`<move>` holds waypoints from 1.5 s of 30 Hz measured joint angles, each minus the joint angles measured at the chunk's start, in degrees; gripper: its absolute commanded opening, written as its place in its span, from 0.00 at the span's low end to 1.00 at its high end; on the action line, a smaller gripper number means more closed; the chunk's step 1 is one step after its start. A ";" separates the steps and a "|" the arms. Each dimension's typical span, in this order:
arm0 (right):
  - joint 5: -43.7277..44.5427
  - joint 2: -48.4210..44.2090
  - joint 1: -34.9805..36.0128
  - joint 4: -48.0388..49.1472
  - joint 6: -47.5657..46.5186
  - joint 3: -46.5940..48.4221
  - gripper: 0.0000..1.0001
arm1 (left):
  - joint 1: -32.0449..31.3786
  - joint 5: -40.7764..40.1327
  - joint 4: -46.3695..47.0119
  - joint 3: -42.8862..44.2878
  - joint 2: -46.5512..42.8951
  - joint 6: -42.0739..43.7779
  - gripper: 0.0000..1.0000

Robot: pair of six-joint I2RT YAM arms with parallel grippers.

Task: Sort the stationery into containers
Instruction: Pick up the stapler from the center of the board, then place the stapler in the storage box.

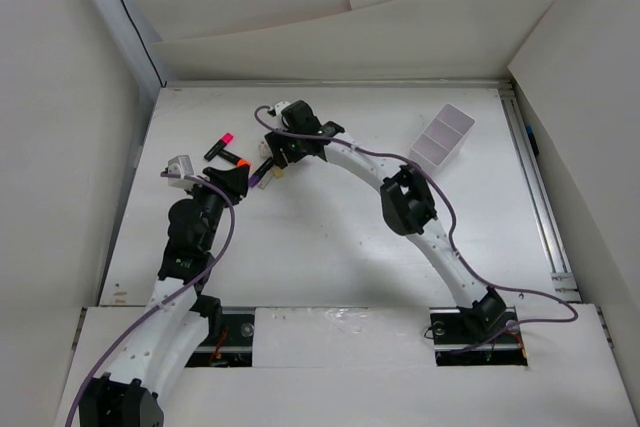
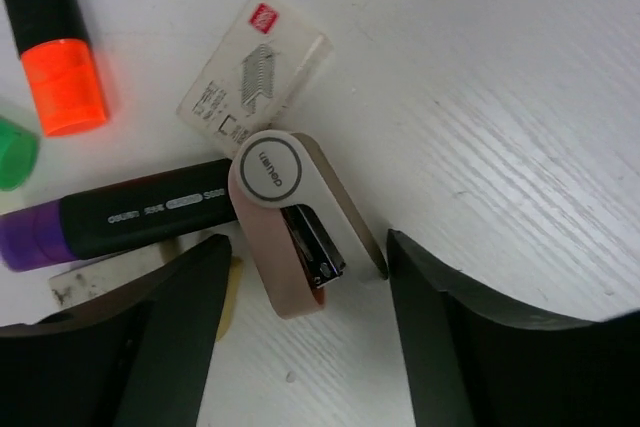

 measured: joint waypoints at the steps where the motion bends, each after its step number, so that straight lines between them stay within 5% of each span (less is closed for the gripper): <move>1: -0.02 0.04 0.28 0.02 0.04 0.00 0.59 | 0.00 0.00 0.04 -0.02 -0.28 0.00 0.38; 8: 0.37 -0.35 1.79 3.19 0.20 -2.19 0.36 | 0.00 0.00 0.07 -0.09 -0.72 0.00 0.38; 16: 1.09 -7.50 1.97 12.39 2.97 -16.70 0.19 | 0.00 0.13 0.26 -0.09 -0.63 0.00 0.38; 30: 0.20 -32.28 -1.90 19.63 7.43 -40.61 0.17 | 0.00 1.09 1.25 -0.09 1.42 0.00 0.38; 39: 7.96 -54.86 -17.92 23.06 10.80 -55.49 0.17 | 0.00 4.76 3.67 -0.09 7.54 -0.02 0.38; 45: 15.72 -58.10 -28.81 18.80 15.98 -56.30 0.17 | 0.00 7.32 4.76 -0.09 12.17 -0.37 0.38</move>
